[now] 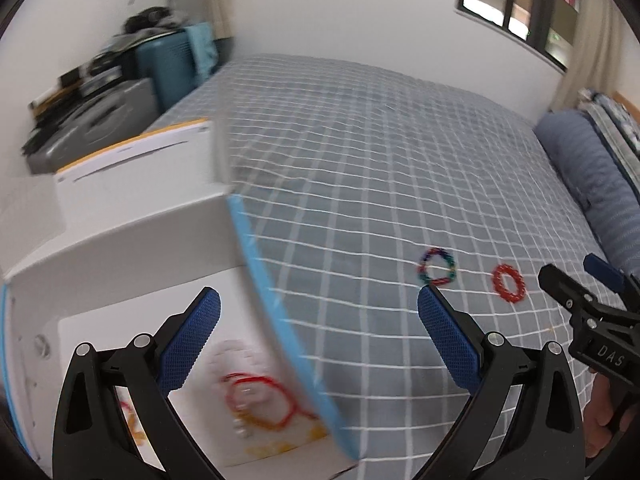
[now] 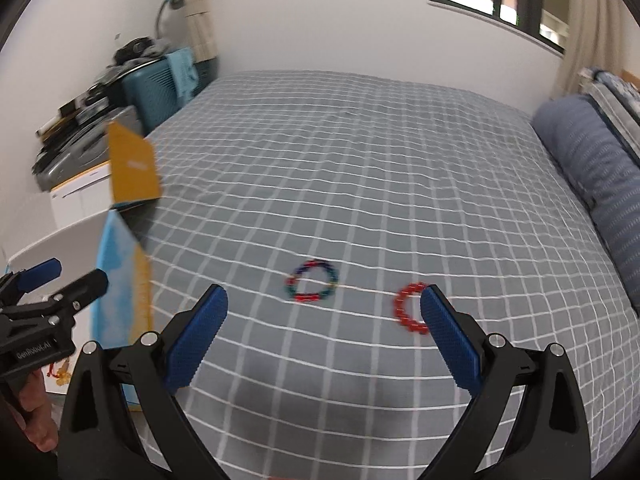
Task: Organize jewelry
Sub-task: 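Move both tools back over the remaining bracelets on the bed, then grasp the multicolour glass bead bracelet with the left tool while the right tool grasps the red bead bracelet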
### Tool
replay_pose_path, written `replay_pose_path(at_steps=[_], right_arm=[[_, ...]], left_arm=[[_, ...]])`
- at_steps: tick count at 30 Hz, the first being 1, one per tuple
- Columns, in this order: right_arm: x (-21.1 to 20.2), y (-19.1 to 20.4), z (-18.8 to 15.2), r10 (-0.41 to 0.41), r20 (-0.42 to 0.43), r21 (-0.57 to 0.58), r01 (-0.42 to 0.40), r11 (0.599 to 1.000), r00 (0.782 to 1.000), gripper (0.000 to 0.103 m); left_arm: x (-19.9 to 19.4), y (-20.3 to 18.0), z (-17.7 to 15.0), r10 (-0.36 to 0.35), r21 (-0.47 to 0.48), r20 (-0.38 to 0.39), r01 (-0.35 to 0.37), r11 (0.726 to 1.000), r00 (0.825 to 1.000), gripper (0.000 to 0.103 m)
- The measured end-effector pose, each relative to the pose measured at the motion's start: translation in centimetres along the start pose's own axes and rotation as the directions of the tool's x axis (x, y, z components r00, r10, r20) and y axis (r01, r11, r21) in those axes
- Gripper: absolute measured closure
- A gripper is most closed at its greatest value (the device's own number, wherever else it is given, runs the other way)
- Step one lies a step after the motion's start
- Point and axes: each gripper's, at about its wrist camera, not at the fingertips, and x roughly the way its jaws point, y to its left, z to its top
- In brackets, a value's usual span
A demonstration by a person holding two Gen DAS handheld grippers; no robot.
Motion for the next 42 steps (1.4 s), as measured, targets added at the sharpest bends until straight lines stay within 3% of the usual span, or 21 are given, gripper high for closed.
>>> replay_pose_path(at_steps=[7, 15, 24, 30, 34, 37, 41, 42], right_arm=[[2.1, -6.0, -0.7, -0.062, -0.045, 0.065, 0.065, 0.996, 0.997, 0.010], [6.9, -10.4, -1.9, -0.103, -0.127, 0.094, 0.116, 0.989, 0.986, 0.010], [11.9, -13.0, -2.9, -0.107, -0.232, 0.118, 0.137, 0.984, 0.967, 0.024], [14.3, -13.6, -3.4, -0.106, -0.285, 0.122, 0.145, 0.982, 0.953, 0.034], [15.7, -14.0, -3.7, -0.090, -0.325, 0.154, 0.147, 0.977, 0.941, 0.044], [16.6, -14.3, -3.9, -0.059, -0.352, 0.175, 0.127, 0.976, 0.934, 0.057], [17.3, -14.3, -4.0, -0.056, -0.370, 0.185, 0.132, 0.974, 0.927, 0.080], [17.4, -14.4, -4.0, -0.044, -0.374, 0.190, 0.123, 0.974, 0.926, 0.086]], left_arm=[[3.7, -6.3, 1.1, -0.047, 0.068, -0.041, 0.049, 0.996, 0.998, 0.006], [10.1, -11.5, 1.1, -0.098, 0.097, -0.099, 0.108, 0.989, 0.990, 0.006], [17.6, -11.7, 0.9, -0.062, 0.094, -0.193, 0.081, 0.992, 0.979, 0.006], [20.0, -11.5, 0.6, -0.053, 0.096, -0.209, 0.074, 0.993, 0.977, 0.008], [21.0, -11.5, 0.2, -0.055, 0.104, -0.228, 0.081, 0.991, 0.972, 0.019], [21.6, -11.4, 0.0, -0.048, 0.100, -0.238, 0.073, 0.992, 0.970, 0.027], [21.7, -11.2, 0.3, -0.008, 0.122, -0.244, 0.039, 0.992, 0.970, 0.052], [21.7, -11.0, 0.4, -0.009, 0.118, -0.247, 0.039, 0.992, 0.969, 0.066]])
